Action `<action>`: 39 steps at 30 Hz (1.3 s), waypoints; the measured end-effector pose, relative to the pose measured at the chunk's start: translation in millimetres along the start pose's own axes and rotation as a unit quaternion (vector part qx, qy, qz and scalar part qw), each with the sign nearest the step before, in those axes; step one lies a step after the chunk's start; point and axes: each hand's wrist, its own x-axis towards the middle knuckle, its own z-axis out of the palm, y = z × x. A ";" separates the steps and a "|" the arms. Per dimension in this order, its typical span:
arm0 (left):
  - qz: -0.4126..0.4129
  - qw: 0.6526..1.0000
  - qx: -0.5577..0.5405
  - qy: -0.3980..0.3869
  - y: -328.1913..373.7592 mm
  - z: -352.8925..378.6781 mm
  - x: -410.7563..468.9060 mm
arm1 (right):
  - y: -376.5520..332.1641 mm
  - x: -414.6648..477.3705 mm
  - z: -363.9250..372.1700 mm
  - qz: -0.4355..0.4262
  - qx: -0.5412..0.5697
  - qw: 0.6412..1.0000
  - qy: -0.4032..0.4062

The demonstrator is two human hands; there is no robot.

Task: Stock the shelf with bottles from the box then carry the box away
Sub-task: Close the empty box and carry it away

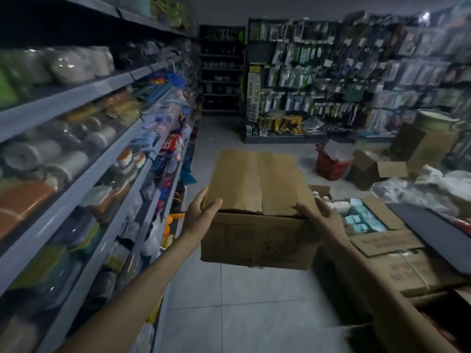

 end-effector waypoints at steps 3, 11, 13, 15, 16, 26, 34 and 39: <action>-0.011 1.000 0.014 -0.013 -11.5 26.1 71.6 | 7.8 83.4 6.7 0.010 -0.024 1.000 -0.007; -0.068 0.993 0.093 -0.016 -62.1 64.7 249.4 | 24.0 270.6 42.6 0.038 -0.024 0.998 -0.041; -0.074 0.991 0.107 -0.020 -75.1 67.7 283.3 | 26.5 306.5 59.3 0.034 -0.037 0.997 -0.057; -0.086 0.989 0.118 -0.020 -87.2 68.8 318.3 | 37.8 347.1 79.2 0.042 -0.033 0.996 -0.071; -0.091 0.988 0.122 -0.017 -96.8 69.2 336.0 | 45.1 365.8 91.7 0.050 -0.028 0.995 -0.076; -0.142 0.959 0.222 -0.100 -277.9 74.2 534.1 | 148.3 554.1 244.7 0.111 -0.074 0.981 -0.137; -0.149 0.892 0.408 -0.126 -465.9 105.5 623.1 | 309.2 660.5 344.9 0.258 -0.047 0.950 -0.171; -0.187 0.881 0.414 -0.134 -621.1 147.5 634.7 | 461.8 706.1 391.3 0.333 -0.035 0.925 -0.178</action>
